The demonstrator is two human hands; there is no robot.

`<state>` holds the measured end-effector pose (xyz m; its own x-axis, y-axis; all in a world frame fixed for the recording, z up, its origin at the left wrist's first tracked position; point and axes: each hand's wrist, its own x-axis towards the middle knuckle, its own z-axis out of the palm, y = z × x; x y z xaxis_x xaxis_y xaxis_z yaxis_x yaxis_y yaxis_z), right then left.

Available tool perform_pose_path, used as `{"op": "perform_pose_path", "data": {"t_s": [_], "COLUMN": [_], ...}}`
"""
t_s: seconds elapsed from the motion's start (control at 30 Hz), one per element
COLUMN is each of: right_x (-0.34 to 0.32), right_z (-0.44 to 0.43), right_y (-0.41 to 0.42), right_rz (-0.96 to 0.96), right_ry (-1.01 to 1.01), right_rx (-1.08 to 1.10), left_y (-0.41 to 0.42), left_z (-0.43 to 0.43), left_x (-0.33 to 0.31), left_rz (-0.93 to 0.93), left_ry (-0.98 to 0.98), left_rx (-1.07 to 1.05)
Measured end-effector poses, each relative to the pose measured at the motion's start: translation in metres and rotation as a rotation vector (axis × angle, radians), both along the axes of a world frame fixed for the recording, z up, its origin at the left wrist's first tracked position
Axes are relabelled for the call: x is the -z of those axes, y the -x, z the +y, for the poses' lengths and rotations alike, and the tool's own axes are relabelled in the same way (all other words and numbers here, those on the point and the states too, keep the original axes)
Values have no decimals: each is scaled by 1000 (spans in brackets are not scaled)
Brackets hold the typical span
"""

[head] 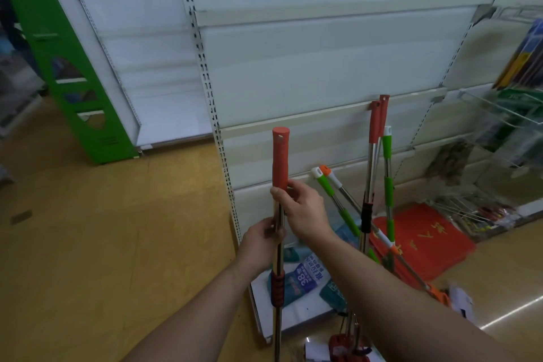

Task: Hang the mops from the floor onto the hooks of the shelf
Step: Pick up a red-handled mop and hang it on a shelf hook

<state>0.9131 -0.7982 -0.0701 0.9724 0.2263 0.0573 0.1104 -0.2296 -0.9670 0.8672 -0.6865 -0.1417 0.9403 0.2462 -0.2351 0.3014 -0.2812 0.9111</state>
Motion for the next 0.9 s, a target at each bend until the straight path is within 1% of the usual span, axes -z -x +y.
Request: {"op": "perform_pose_path", "data": {"t_s": [0.23, 0.43, 0.53, 0.67, 0.9], "right_x": [-27, -53, -71, -93, -131], "right_z": [3, 1, -1, 0, 9], "right_y": [12, 12, 14, 14, 7], "right_rz": [-76, -133, -170, -216, -277], "right_ry": [2, 3, -27, -107, -179], "right_rx": [-37, -37, -36, -7, -12], "left_y": [15, 21, 21, 21, 19], "left_z": [9, 7, 7, 7, 11], "left_x": [-25, -57, -77, -104, -148], "left_rz": [-92, -138, -161, -196, -245], "left_ry": [7, -84, -174, -239, -229], "left_rx": [-1, 0, -1, 11, -52]}}
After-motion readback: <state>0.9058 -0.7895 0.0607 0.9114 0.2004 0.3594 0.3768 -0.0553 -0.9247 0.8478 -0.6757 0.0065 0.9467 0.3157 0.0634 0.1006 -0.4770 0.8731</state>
